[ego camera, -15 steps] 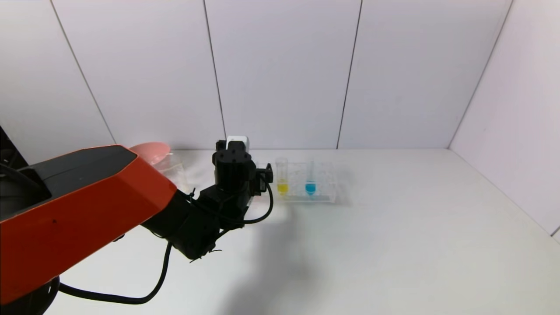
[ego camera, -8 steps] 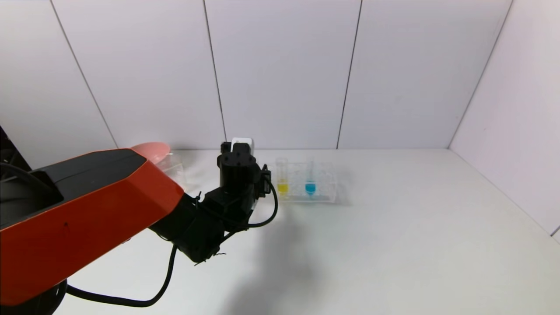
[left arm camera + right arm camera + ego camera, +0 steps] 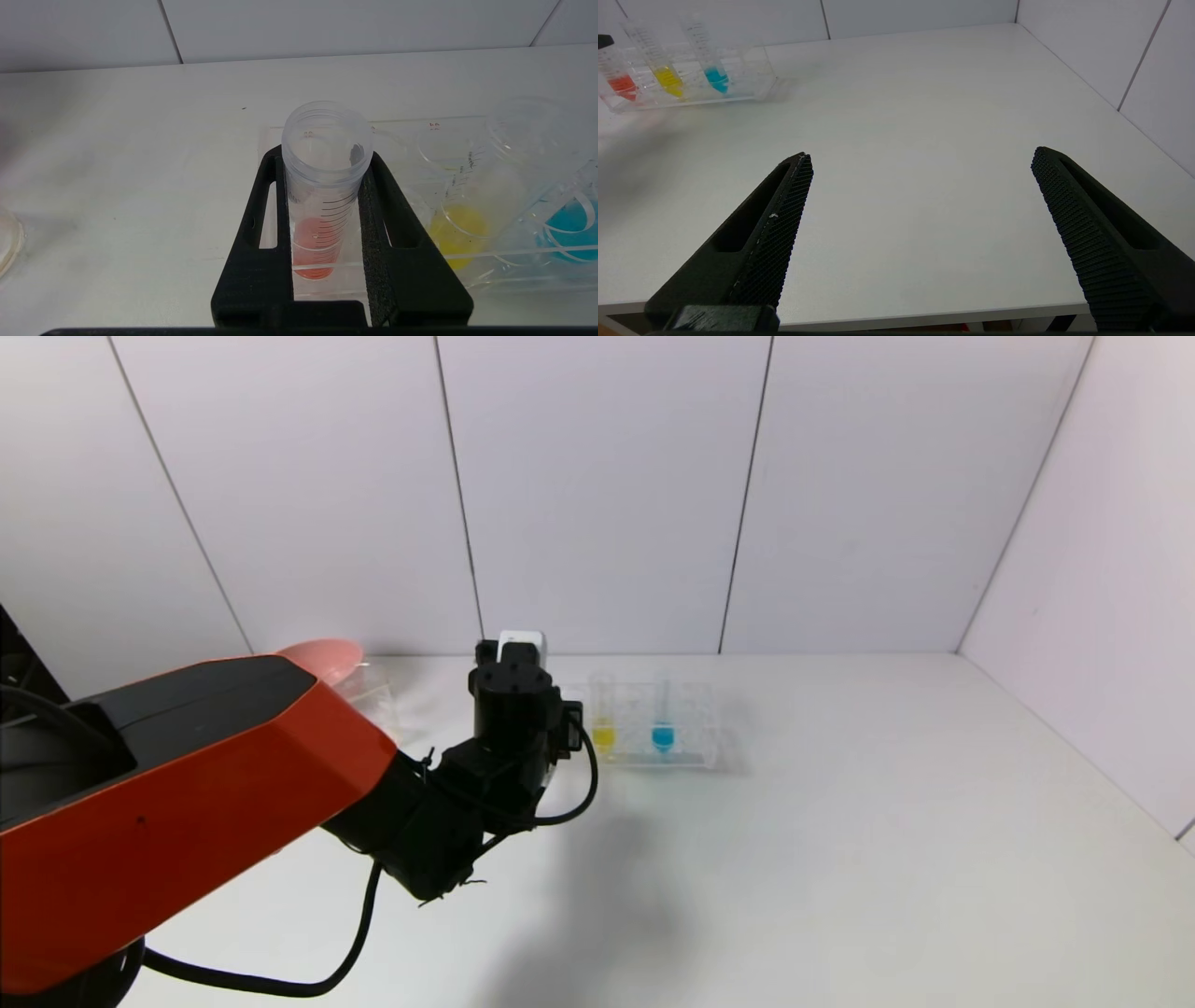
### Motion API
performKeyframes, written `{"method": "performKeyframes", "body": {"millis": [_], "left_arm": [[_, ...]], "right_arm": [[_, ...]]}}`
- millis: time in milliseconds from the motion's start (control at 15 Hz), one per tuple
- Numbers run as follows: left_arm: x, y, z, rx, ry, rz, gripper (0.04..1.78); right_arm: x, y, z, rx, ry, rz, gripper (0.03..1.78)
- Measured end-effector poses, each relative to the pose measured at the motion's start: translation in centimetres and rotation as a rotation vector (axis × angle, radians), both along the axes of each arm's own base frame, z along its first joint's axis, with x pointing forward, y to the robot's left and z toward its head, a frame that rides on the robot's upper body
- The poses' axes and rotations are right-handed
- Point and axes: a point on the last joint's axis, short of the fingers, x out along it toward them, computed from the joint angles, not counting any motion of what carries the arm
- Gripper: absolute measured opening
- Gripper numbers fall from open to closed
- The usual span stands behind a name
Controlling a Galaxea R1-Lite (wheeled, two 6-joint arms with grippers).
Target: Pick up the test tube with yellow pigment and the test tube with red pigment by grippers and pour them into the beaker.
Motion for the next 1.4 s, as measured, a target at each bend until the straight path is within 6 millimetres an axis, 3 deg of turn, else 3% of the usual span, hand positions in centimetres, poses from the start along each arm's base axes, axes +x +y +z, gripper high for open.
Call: {"method": "performKeyframes", "body": {"millis": [200, 467, 933, 1133, 1400], "left_arm": [[-0.2, 0.1, 1.0, 0.009, -0.032, -0.005, 0.43], [-1.2, 0.6, 4.3, 0.033, -0.096, -0.024, 0.43], [-4.2, 2.6, 8.0, 0.041, -0.105, -0.096, 0.43], [-5.2, 7.1, 9.6, 0.081, -0.052, -0.157, 0.43], [-6.1, 16.7, 11.4, 0.155, 0.030, -0.202, 0.43]], "right_arm": [[0.0, 0.0, 0.0, 0.000, 0.000, 0.000, 1.71], [0.0, 0.0, 0.0, 0.000, 0.000, 0.000, 1.71], [0.0, 0.0, 0.0, 0.000, 0.000, 0.000, 1.71], [0.0, 0.0, 0.0, 0.000, 0.000, 0.000, 1.71], [0.0, 0.0, 0.0, 0.000, 0.000, 0.000, 1.71]]}}
